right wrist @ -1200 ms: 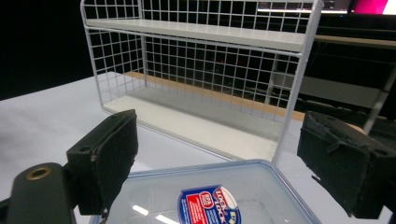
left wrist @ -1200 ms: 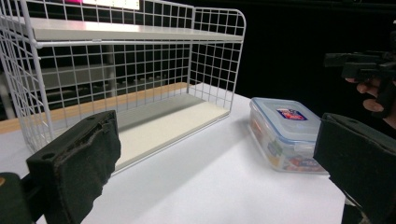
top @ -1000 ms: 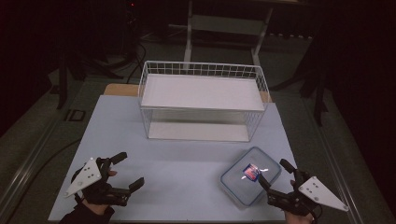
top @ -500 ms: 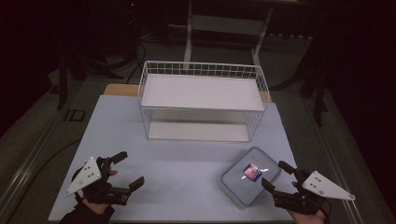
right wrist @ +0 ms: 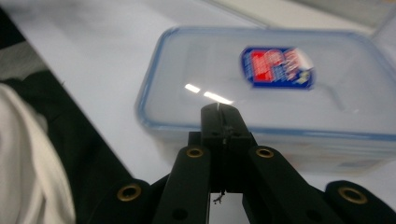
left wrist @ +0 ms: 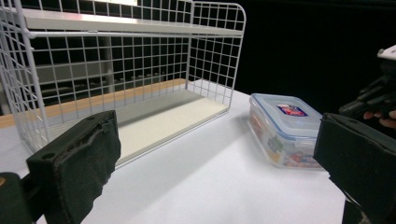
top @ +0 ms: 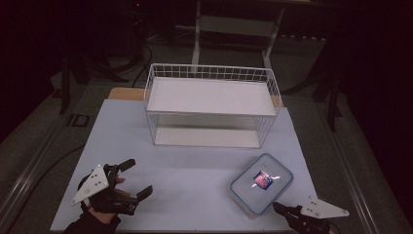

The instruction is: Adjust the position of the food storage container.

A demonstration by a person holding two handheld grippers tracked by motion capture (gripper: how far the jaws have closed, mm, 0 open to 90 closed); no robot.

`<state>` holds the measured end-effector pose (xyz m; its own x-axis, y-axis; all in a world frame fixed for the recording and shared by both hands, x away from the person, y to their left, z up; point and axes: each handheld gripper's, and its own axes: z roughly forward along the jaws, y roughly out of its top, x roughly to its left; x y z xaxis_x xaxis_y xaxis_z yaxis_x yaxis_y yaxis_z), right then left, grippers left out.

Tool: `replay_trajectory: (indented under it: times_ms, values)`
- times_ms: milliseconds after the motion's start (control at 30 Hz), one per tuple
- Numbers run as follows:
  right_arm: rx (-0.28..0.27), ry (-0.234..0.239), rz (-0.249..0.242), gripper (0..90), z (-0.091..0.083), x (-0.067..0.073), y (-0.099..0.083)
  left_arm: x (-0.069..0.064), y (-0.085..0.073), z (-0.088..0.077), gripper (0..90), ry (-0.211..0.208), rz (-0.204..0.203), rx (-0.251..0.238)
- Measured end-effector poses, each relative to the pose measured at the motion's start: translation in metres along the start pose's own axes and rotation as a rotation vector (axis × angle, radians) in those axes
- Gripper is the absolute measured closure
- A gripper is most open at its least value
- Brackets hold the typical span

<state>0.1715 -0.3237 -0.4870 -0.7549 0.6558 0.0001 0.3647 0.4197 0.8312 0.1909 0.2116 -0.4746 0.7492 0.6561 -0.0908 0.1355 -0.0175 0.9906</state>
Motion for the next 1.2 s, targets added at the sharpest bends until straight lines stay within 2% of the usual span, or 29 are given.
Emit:
replay_trajectory:
  times_ms: [200, 333, 733, 1067, 1200]
  values:
    - [0.044, 0.035, -0.022, 90.0, 0.012, 0.001, -0.003, 0.000, -0.001, 0.001, 0.7, -0.009, -0.001, 0.001]
    - [0.043, 0.049, -0.020, 90.0, 0.017, 0.000, 0.000, 0.000, -0.001, 0.001, 0.7, -0.010, -0.001, 0.002]
    - [0.056, 0.058, -0.075, 90.0, 0.042, 0.000, 0.018, -0.001, -0.002, 0.002, 0.7, -0.008, 0.007, 0.006]
    - [0.048, 0.069, -0.084, 90.0, 0.059, -0.006, 0.028, -0.002, -0.002, 0.003, 0.7, -0.007, 0.017, 0.016]
    - [0.055, 0.062, -0.106, 90.0, 0.067, -0.007, 0.034, -0.002, -0.003, 0.004, 0.7, -0.008, 0.016, 0.016]
